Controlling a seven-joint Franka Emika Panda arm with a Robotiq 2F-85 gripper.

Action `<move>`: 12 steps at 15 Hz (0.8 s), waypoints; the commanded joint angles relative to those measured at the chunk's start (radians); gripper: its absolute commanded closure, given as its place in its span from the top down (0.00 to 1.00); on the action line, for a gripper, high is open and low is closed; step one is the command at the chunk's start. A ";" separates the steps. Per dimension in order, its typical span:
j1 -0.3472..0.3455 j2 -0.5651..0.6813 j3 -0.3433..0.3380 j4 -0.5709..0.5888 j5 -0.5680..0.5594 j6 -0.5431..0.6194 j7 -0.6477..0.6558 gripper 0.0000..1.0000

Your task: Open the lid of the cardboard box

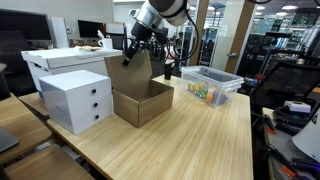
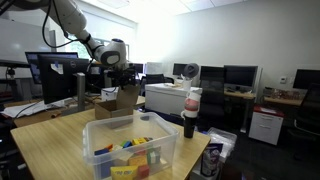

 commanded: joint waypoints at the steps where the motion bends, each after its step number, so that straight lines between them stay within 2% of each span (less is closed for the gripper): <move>1: -0.021 0.073 0.008 0.119 -0.050 -0.083 0.033 0.02; 5: -0.009 0.138 -0.018 0.224 -0.100 -0.180 0.085 0.02; 12: -0.008 0.266 -0.022 0.399 -0.137 -0.302 0.135 0.02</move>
